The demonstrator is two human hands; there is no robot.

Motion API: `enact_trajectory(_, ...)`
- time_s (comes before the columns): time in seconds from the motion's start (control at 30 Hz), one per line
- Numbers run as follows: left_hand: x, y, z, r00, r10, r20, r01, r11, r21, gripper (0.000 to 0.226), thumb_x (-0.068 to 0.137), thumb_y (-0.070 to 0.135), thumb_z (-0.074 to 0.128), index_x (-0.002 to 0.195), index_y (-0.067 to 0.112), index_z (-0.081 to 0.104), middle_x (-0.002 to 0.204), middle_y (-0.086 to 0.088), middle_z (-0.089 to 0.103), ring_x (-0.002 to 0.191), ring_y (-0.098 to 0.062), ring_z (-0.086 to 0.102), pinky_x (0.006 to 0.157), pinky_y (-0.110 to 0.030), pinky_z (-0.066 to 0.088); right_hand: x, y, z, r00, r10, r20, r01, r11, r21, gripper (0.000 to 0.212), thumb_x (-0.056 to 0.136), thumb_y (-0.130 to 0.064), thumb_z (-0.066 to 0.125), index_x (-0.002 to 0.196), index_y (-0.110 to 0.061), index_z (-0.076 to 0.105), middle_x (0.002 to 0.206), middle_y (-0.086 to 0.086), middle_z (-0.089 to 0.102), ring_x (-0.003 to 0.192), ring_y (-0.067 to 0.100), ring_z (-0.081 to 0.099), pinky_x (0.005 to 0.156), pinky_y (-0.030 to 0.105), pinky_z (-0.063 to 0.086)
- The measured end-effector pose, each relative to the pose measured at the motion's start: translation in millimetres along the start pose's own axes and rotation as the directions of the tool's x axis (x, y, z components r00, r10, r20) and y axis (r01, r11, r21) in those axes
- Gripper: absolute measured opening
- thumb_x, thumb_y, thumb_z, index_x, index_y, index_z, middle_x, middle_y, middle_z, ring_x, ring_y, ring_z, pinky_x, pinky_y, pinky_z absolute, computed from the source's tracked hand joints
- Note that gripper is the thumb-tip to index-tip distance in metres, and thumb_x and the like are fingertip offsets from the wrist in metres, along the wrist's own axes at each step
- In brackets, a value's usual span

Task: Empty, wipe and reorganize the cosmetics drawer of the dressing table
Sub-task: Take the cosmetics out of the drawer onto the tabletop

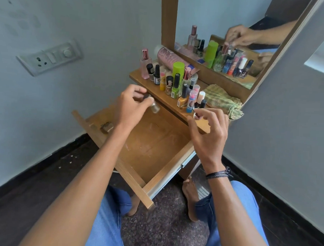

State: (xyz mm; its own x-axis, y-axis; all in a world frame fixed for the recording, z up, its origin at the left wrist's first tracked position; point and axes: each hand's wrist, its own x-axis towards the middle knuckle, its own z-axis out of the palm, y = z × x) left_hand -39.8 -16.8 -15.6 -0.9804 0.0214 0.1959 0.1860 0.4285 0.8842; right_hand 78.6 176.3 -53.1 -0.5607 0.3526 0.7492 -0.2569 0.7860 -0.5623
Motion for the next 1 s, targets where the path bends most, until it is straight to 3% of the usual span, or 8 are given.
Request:
enact_trajectory(0.1, -26, 26, 3, 0.994, 0.011, 0.105, 0.009, 0.982, -0.187, 0.029, 0.078, 0.024, 0.081, 0.104, 0.023, 0.068, 0.093, 0.002, 0.074, 0.077, -0.014, 0.074, 0.071, -0.044, 0.063, -2, -10, 1, 0.974, -0.013, 0.225, -0.003, 0.998, 0.07, 0.037, 0.088, -0.029, 0.082, 0.118, -0.01, 0.073, 0.108, -0.001, 0.066, 0.095, 0.017, 0.056, 0.085, 0.028, 0.046)
enact_trajectory(0.17, -37, 36, 8, 0.991, 0.028, 0.134, -0.001, 0.981, -0.195, 0.032, 0.075, 0.03, 0.081, 0.104, 0.026, 0.068, 0.094, 0.004, 0.074, 0.08, -0.013, 0.075, 0.071, -0.045, 0.063, -5, -15, 3, 0.964, -0.011, 0.265, -0.009, 0.997, 0.074, 0.041, 0.087, -0.031, 0.082, 0.121, -0.011, 0.072, 0.11, -0.001, 0.067, 0.097, 0.017, 0.057, 0.085, 0.031, 0.05)
enact_trajectory(0.33, -54, 53, 17, 0.984, 0.066, 0.164, -0.043, 0.989, -0.142, 0.038, 0.077, 0.03, 0.082, 0.112, 0.024, 0.069, 0.1, 0.004, 0.073, 0.083, -0.01, 0.074, 0.072, -0.041, 0.064, -9, -14, 7, 0.971, 0.083, 0.223, -0.101, 0.992, 0.072, 0.035, 0.089, -0.027, 0.081, 0.119, -0.01, 0.072, 0.108, -0.002, 0.067, 0.096, 0.017, 0.062, 0.08, 0.042, 0.057)
enact_trajectory(0.6, -60, 56, 18, 0.959, 0.16, 0.235, -0.128, 0.981, -0.147, 0.038, 0.085, 0.039, 0.078, 0.115, 0.017, 0.069, 0.101, 0.006, 0.074, 0.089, -0.004, 0.072, 0.073, -0.023, 0.06, -6, -4, -1, 0.96, 0.26, 0.101, -0.268, 0.961, 0.067, 0.029, 0.087, -0.022, 0.08, 0.114, -0.012, 0.073, 0.104, -0.003, 0.07, 0.088, 0.013, 0.066, 0.076, 0.037, 0.058)
enact_trajectory(0.73, -37, 23, -2, 0.984, 0.061, 0.166, -0.097, 0.971, 0.218, 0.026, 0.093, 0.038, 0.069, 0.113, 0.022, 0.069, 0.103, 0.008, 0.069, 0.091, -0.008, 0.068, 0.063, -0.023, 0.051, -6, 10, -6, 0.931, 0.364, -0.02, -0.364, 0.931, -0.017, 0.026, 0.084, -0.025, 0.081, 0.108, -0.016, 0.074, 0.1, -0.006, 0.072, 0.093, 0.011, 0.062, 0.085, 0.044, 0.054)
enact_trajectory(0.87, -13, -22, -25, 0.927, -0.253, 0.275, -0.028, 0.689, 0.725, 0.041, 0.093, 0.032, 0.069, 0.132, 0.022, 0.059, 0.14, -0.001, 0.054, 0.121, -0.025, 0.057, 0.08, -0.035, 0.046, -6, 15, -8, 0.91, 0.412, -0.043, -0.414, 0.906, -0.086, 0.029, 0.082, -0.029, 0.082, 0.107, -0.015, 0.076, 0.092, -0.012, 0.073, 0.096, 0.012, 0.055, 0.09, 0.052, 0.049)
enact_trajectory(0.93, -7, -41, -32, 0.876, -0.371, 0.309, -0.053, 0.564, 0.824, 0.055, 0.089, 0.029, 0.074, 0.14, 0.021, 0.053, 0.149, -0.005, 0.046, 0.132, -0.03, 0.049, 0.099, -0.047, 0.045, -6, 17, -6, 0.905, 0.425, -0.022, -0.424, 0.899, -0.106, 0.033, 0.082, -0.036, 0.084, 0.107, -0.017, 0.076, 0.092, -0.009, 0.075, 0.097, 0.017, 0.058, 0.09, 0.049, 0.047)
enact_trajectory(1.0, -2, -57, -36, 0.86, -0.416, 0.296, -0.083, 0.457, 0.885, 0.063, 0.088, 0.024, 0.076, 0.144, 0.019, 0.049, 0.151, -0.007, 0.042, 0.137, -0.033, 0.042, 0.105, -0.052, 0.042, -7, 18, -5, 0.9, 0.436, -0.008, -0.433, 0.892, -0.126, 0.037, 0.082, -0.042, 0.084, 0.108, -0.018, 0.076, 0.096, -0.006, 0.077, 0.098, 0.019, 0.059, 0.091, 0.045, 0.045)
